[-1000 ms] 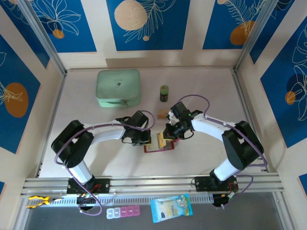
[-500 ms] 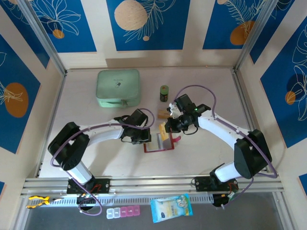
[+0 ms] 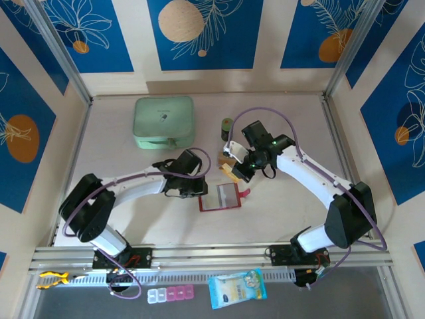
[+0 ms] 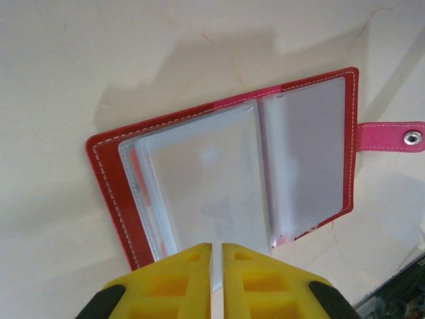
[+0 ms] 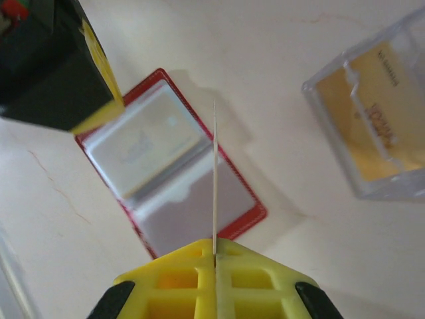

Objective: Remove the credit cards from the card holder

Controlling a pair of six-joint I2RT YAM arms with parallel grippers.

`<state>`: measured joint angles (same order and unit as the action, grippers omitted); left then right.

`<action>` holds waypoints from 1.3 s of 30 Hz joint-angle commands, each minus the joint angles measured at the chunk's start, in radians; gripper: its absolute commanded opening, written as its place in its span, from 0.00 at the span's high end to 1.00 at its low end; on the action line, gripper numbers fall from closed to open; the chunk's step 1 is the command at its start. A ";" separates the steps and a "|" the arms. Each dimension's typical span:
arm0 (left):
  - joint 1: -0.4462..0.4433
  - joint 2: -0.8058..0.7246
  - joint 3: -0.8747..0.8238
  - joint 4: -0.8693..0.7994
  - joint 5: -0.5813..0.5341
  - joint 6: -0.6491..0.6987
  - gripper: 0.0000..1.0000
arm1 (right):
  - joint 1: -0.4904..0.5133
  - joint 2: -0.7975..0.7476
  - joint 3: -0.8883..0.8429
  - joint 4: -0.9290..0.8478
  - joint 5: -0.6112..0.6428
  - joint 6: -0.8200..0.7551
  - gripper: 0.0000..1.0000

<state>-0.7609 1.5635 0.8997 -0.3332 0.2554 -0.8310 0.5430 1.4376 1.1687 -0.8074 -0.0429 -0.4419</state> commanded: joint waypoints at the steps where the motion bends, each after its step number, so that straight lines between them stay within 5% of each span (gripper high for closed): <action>1: 0.015 -0.041 -0.027 -0.016 -0.018 0.009 0.89 | 0.000 0.025 0.081 -0.062 0.056 -0.269 1.00; 11: 0.043 -0.064 -0.071 0.013 -0.001 -0.002 0.89 | -0.053 0.239 0.314 -0.200 0.037 -0.490 1.00; 25: 0.087 -0.058 -0.075 0.011 0.030 0.014 0.89 | -0.118 0.519 0.592 -0.324 0.020 -0.552 1.00; 39: 0.113 -0.052 -0.093 0.029 0.051 0.017 0.89 | -0.135 0.630 0.687 -0.347 0.027 -0.569 0.98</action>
<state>-0.6632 1.5173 0.8207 -0.3145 0.2848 -0.8284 0.4160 2.0529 1.8214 -1.1206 -0.0029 -0.9913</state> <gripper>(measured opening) 0.112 0.050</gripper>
